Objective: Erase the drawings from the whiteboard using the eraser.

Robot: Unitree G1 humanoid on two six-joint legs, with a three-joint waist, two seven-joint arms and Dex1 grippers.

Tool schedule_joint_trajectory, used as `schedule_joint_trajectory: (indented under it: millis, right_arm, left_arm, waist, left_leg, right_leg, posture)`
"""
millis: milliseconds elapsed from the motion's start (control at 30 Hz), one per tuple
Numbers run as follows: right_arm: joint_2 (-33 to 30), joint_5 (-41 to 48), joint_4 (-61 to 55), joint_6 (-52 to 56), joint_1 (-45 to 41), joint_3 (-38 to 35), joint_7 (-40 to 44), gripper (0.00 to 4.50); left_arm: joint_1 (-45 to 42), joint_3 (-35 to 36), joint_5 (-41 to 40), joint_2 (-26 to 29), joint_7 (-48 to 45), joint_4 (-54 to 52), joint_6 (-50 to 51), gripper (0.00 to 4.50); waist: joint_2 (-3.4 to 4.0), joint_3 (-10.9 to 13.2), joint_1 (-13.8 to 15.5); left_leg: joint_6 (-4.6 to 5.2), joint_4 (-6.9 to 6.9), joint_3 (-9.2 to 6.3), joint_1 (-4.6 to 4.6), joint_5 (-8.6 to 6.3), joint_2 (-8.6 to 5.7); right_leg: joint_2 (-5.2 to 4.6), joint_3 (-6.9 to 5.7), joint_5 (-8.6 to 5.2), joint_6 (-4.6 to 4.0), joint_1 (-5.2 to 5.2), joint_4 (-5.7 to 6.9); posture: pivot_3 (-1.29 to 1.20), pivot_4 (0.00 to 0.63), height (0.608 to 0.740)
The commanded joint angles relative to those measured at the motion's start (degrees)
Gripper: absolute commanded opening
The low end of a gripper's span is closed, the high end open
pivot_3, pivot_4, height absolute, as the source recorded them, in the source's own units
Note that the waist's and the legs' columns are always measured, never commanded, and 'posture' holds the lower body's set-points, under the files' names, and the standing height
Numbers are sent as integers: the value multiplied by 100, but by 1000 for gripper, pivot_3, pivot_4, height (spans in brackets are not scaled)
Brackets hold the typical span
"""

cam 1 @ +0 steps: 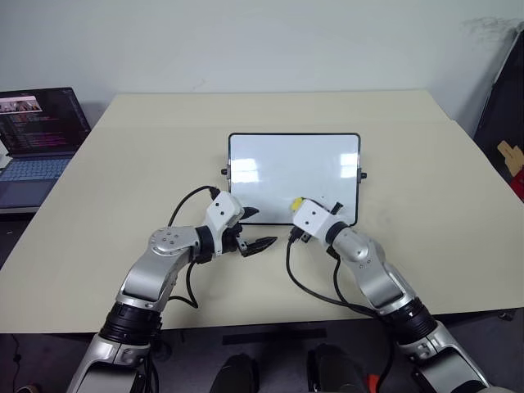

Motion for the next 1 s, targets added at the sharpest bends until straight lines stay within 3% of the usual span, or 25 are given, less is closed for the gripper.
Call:
schedule_joint_trajectory:
  millis: [33,267,633,1000]
  right_arm:
    - [-143,-149,239,225,-150,-493,-395,1101]
    - [-628,-28,276,283,-125,-1043,-481,1098]
    - [-849,-100,-364,368,736,-523,325,1091]
    - [-427,-138,202,101,-269,-742,-339,1090]
  left_arm:
    - [-29,12,-20,-9,-1,-204,-56,4500]
    - [-41,6,-21,-11,-7,-213,-49,4500]
    - [-56,12,-28,-9,-12,-223,-31,4500]
    - [-125,-13,-20,-29,-25,-196,-19,4500]
  waist:
    - [0,0,25]
    - [-3,-1,113]
    - [-11,-6,34]
    - [-12,-3,31]
  left_leg:
    - [0,0,-1,0,0,0]
    - [1,9,-12,0,2,-8]
    - [2,3,-8,7,1,-3]
    - [-1,7,-3,14,14,9]
  right_leg:
    - [0,-1,0,0,0,0]
    - [-4,-11,0,2,15,-8]
    - [-6,-7,-1,3,20,-14]
    - [-2,-5,3,11,21,-13]
  posture:
    - [0,150,740]
    - [0,150,740]
    - [0,150,740]
    - [0,150,740]
